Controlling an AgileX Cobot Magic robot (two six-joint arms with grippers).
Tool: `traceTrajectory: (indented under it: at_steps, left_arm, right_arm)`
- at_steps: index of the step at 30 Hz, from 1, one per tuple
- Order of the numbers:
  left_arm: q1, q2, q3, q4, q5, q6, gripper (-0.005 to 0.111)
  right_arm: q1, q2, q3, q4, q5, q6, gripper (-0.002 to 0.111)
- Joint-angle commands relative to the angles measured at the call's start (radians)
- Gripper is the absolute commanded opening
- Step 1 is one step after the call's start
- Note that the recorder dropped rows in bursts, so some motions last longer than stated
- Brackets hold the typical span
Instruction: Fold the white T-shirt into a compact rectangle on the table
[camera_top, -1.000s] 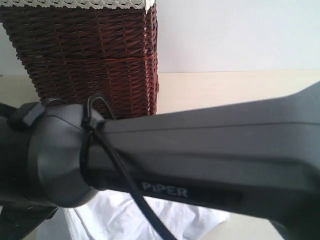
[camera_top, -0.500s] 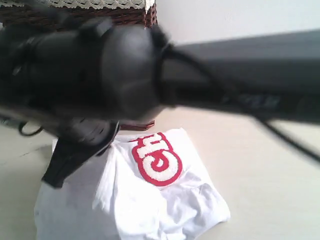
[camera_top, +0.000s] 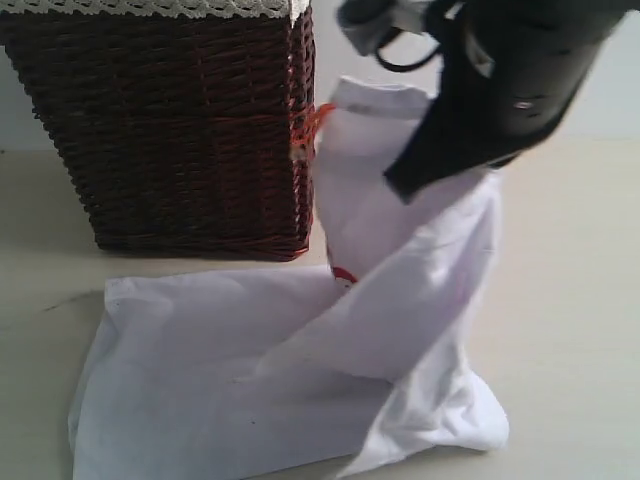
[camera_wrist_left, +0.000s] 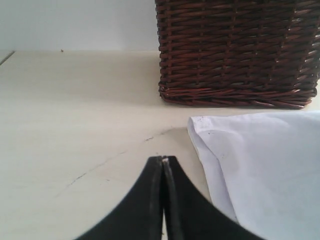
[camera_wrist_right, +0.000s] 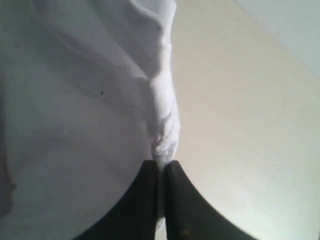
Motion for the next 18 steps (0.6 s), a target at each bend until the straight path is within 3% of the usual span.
traceTrajectory:
  at_steps: [1,12,16,18]
  left_arm:
    - [0.003,-0.005,0.001,0.001,-0.012,0.0,0.0]
    - [0.003,-0.005,0.001,0.001,-0.012,0.0,0.0]
    - [0.003,-0.005,0.001,0.001,-0.012,0.0,0.0]
    - [0.003,-0.005,0.001,0.001,-0.012,0.0,0.0]
  right_arm:
    - [-0.133,-0.038,0.11,-0.058,0.004,0.031,0.0]
    - [-0.491,-0.038,0.21,-0.257,0.004,0.083,0.0]
    - [-0.596,-0.036,0.21,-0.169,-0.059,0.042,0.002]
    - [-0.624,-0.032,0.21,-0.056,-0.112,-0.038,0.01]
